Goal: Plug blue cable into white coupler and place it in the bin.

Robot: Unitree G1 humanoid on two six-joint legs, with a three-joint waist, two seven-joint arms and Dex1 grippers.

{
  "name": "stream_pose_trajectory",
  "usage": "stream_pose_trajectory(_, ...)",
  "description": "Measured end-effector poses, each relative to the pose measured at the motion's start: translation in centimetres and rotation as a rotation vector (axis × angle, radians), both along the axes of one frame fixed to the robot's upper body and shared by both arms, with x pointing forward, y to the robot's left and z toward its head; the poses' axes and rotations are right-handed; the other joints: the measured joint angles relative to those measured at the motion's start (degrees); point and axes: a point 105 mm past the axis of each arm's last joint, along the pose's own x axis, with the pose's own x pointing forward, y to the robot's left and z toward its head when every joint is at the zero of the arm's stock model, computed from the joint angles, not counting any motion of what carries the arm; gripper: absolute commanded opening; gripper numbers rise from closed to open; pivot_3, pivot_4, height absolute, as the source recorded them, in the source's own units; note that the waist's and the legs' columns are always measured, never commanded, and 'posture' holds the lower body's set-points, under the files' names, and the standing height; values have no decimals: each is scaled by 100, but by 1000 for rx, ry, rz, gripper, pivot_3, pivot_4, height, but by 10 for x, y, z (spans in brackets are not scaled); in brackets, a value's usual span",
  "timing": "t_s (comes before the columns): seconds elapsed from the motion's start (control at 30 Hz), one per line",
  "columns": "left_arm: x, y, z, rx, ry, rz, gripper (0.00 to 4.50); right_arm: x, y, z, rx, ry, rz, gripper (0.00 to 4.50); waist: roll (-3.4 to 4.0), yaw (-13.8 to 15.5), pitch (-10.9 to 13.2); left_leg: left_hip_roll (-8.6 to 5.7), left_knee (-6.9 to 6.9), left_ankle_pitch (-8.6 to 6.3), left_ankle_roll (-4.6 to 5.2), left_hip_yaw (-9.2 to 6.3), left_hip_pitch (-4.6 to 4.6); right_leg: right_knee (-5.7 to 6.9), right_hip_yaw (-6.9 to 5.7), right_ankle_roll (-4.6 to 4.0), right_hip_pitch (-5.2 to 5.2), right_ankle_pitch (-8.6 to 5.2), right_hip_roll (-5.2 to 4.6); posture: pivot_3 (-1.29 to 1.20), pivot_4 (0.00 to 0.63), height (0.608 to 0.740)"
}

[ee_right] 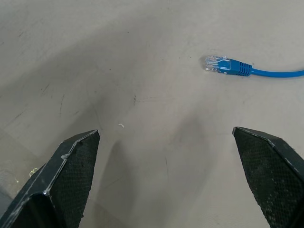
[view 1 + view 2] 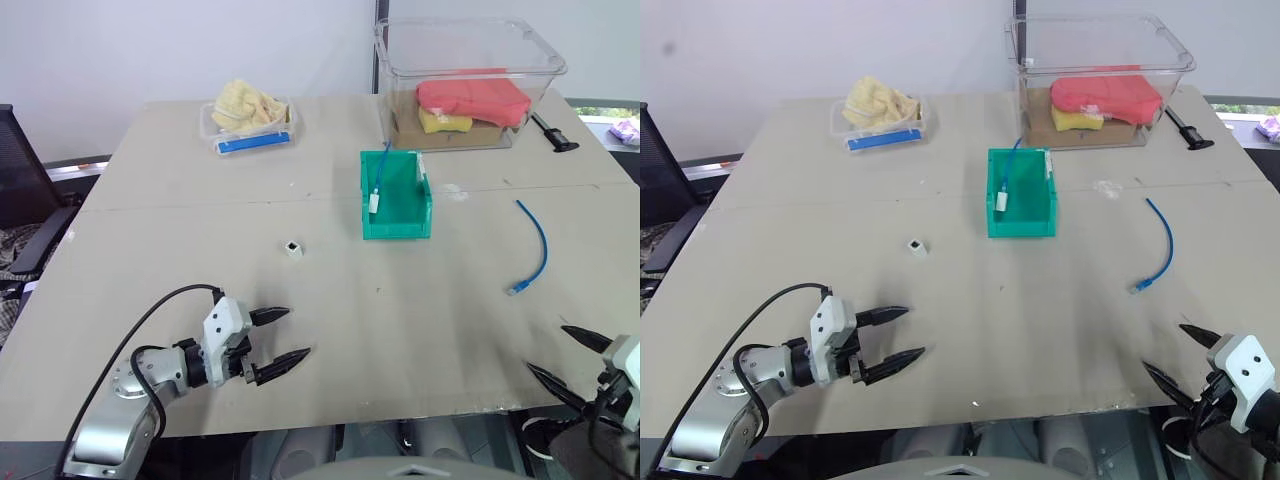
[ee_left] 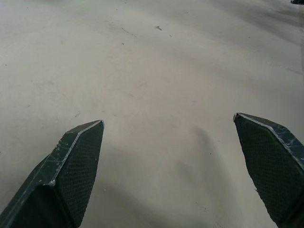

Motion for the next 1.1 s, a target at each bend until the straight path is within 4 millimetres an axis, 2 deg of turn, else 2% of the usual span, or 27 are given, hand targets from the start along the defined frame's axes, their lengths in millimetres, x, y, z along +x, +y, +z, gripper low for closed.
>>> stream_pose_trajectory(0.1,-1,0,1,-10,6,6,4500,5,0,3,-2,-17,0,4434,0,-8,4,0,0,0,0,1,0,0,1,0,0,0,-3,0,150,740)
stream_pose_trajectory(0.2,3,-10,14,-106,30,39,4500,24,-5,15,-30,-26,-1,4434,-8,-26,19,0,4,0,1,10,1,0,0,2,1,1,-13,0,150,740)
stream_pose_trajectory(0.3,1,-19,24,-144,55,10,4500,40,-14,26,-131,10,12,4434,-9,-14,21,-3,4,0,1,8,0,0,-7,1,0,1,8,0,150,740)
stream_pose_trajectory(0.4,-3,-27,27,-139,75,-53,4500,59,-23,36,-213,33,44,4434,-7,-12,28,-3,1,0,1,9,-2,0,-11,0,-2,2,11,0,150,740)
stream_pose_trajectory(0.47,-6,-31,29,-79,32,-142,4500,74,-23,44,-305,50,132,4434,-4,-27,33,-4,1,0,1,22,1,0,-5,-1,-1,2,11,0,150,740)
stream_pose_trajectory(0.57,-11,-34,29,-33,-13,-214,4500,87,-25,50,-418,70,237,3611,-2,-26,40,-3,0,0,2,41,-1,-5,-9,-2,-1,2,12,0,150,740)
stream_pose_trajectory(0.6,-12,-35,29,-28,-26,-231,4500,96,-24,52,-467,72,291,3149,-4,-36,49,-1,0,0,2,44,-2,-7,-8,-4,-2,4,13,0,150,740)
stream_pose_trajectory(0.8,-15,-37,28,-19,-46,-251,4500,119,-15,43,-656,114,527,3149,-13,-24,66,0,-1,0,2,43,-10,-8,-12,-15,-11,23,9,0,150,740)
stream_pose_trajectory(0.9,-16,-37,28,-17,-54,-255,4500,138,-8,38,-725,136,606,3149,-14,-33,72,-1,0,0,2,35,-10,-9,-4,-5,-13,30,8,0,150,740)
stream_pose_trajectory(0.93,-15,-37,28,-14,-58,-254,4500,143,-8,37,-756,153,638,2729,-19,-31,71,-1,-1,0,2,34,-8,-9,-5,-5,-13,31,9,0,150,740)
stream_pose_trajectory(1.0,-15,-37,29,-13,-62,-250,4500,147,-7,35,-775,167,671,2350,-31,-32,69,0,-1,0,2,26,-7,-9,-7,-5,-12,31,10,0,150,740)
stream_pose_trajectory(1.1,-12,-37,31,-12,-74,-243,4500,151,-3,30,-787,202,736,1032,-74,-65,66,5,5,0,2,31,7,-9,-5,-9,1,31,10,0,150,740)
